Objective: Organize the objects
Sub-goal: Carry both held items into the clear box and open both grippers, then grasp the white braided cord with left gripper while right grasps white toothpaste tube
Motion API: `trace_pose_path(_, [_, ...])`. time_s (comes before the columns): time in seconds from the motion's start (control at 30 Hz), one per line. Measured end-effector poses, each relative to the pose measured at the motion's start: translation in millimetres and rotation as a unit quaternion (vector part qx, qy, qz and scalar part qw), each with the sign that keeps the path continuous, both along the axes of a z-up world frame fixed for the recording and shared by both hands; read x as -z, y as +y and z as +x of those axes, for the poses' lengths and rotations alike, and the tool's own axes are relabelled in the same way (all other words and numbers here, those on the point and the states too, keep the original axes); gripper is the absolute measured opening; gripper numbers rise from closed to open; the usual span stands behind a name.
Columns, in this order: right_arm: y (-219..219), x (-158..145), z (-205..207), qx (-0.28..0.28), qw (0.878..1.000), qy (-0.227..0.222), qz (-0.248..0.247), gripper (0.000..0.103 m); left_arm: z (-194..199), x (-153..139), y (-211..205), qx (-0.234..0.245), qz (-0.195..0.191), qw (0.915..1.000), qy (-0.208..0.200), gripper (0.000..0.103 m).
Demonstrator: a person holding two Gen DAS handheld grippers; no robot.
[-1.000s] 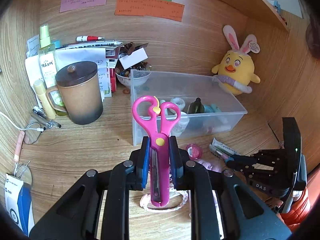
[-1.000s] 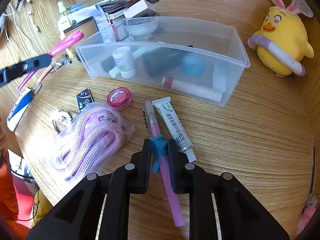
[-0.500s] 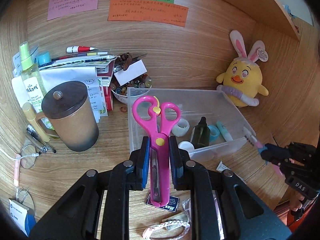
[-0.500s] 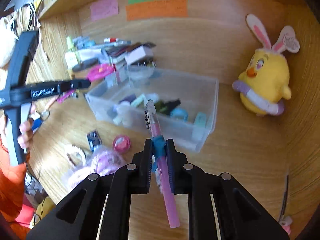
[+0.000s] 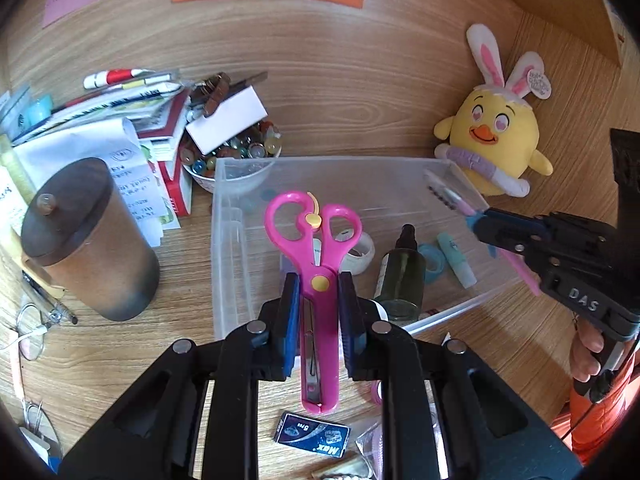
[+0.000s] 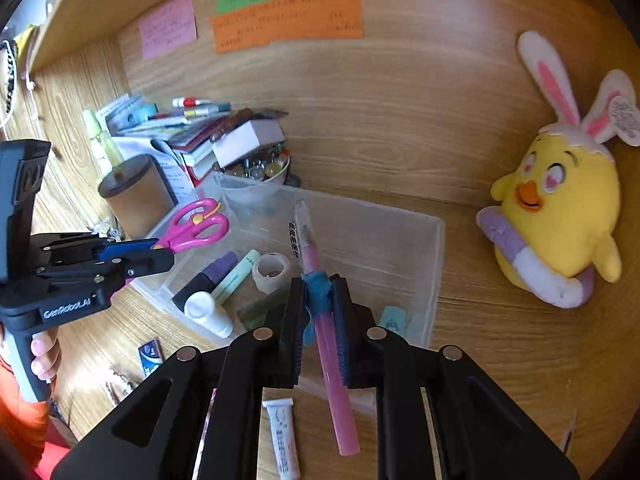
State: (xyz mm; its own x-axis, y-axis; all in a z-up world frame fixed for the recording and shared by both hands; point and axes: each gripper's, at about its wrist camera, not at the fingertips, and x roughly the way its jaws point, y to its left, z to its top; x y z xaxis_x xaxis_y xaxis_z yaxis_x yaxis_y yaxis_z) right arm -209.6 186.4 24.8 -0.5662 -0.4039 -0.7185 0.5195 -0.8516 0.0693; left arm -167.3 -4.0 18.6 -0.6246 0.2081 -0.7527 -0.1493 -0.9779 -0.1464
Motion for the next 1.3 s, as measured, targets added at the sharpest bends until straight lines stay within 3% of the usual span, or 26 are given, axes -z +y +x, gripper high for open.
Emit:
trace_pose_path(0.23, [-22,29,-16,-0.02,0.999,-0.032,0.026,0.012,-15,12,7,0.005,-0.003,0.9997,-0.022,0.018])
trace_pose_path(0.47, [-20,31,-17,-0.016,0.999,-0.038,0.032,0.013,-19,17,8,0.022,0.008,0.9989,-0.041,0.018])
trace_pose_path(0.7, [-8,18,0,-0.019,0.999,-0.024,0.017,0.033,1,-1,6,0.017,0.006,0.9998,-0.01,0.019])
trace_pose_path(0.8, [-3,8,12,-0.027,1.0,-0.012,0.009,0.034,13,-9,2,0.004,-0.005,1.0,0.007,0.03])
trace_pose_path(0.87, [1,1,21,-0.031,0.999,-0.003,0.003,0.04,22,-13,0,-0.004,-0.008,0.9998,0.019,0.044])
trace_pose_path(0.93, [5,-4,30,-0.033,0.999,0.007,-0.002,0.05,32,-16,-3,-0.01,-0.01,0.9995,0.028,0.049])
trace_pose_path(1.2, [25,-10,64,-0.026,0.999,0.025,-0.005,0.062,71,-16,-19,-0.039,-0.031,0.9979,0.041,0.072])
trace_pose_path(1.3, [32,-4,73,-0.025,0.999,0.019,-0.006,0.064,85,-11,-28,-0.05,-0.022,0.9977,0.04,0.078])
